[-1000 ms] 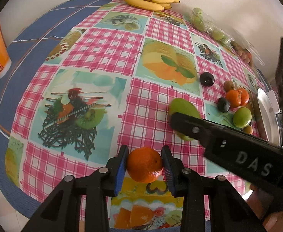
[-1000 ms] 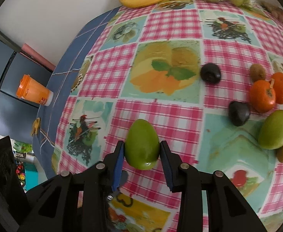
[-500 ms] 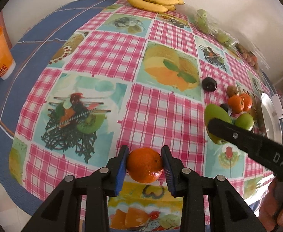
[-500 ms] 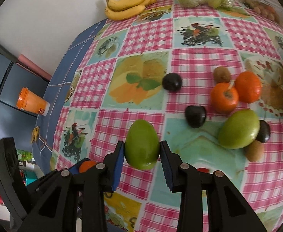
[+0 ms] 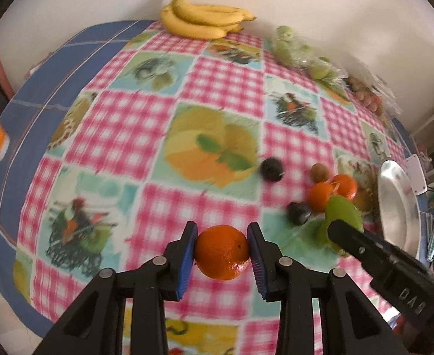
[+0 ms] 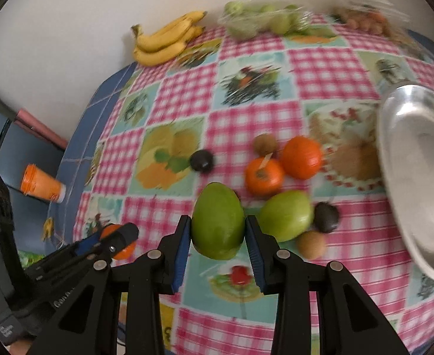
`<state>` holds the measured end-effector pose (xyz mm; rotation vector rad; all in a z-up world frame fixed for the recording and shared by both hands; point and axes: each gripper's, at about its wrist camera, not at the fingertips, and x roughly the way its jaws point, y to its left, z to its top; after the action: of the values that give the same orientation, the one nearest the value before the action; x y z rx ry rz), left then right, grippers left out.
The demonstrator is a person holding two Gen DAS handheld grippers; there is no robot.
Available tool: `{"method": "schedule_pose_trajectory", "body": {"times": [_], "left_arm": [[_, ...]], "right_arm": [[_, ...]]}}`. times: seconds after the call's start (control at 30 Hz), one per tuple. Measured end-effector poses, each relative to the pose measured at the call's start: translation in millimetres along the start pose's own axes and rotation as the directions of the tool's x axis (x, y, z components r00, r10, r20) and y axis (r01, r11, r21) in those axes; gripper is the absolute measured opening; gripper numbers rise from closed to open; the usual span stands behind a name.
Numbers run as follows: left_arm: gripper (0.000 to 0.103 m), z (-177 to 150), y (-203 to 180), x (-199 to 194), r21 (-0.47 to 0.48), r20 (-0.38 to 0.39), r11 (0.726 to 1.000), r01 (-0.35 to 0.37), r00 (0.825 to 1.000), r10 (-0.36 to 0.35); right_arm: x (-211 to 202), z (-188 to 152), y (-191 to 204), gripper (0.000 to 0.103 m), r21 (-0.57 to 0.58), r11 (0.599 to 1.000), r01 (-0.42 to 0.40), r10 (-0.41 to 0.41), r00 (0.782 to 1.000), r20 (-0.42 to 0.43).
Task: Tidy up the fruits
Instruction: 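Carry the mango and orange over the steel bowl with both tools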
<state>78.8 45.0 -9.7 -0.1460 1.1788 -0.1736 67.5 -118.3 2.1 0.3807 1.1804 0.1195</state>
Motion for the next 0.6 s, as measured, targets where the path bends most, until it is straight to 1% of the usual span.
{"method": "schedule_pose_trajectory", "body": {"times": [0.2,0.37,0.6], "left_arm": [[0.037,11,-40,4,0.05,0.008,0.999,0.016,1.0,-0.016],[0.037,15,-70,8,0.087,0.009,0.996,0.031,0.999,-0.032],[0.037,19,-114,15,0.143,0.005,0.988,0.062,0.998,-0.063]], "right_arm": [[-19,7,-27,0.038,0.043,0.998,0.051,-0.053,0.997,0.055],[-34,12,-59,0.038,0.112,0.991,0.079,-0.089,0.992,0.088],[-57,14,-107,0.038,0.218,0.966,0.142,-0.171,0.978,0.12]]}}
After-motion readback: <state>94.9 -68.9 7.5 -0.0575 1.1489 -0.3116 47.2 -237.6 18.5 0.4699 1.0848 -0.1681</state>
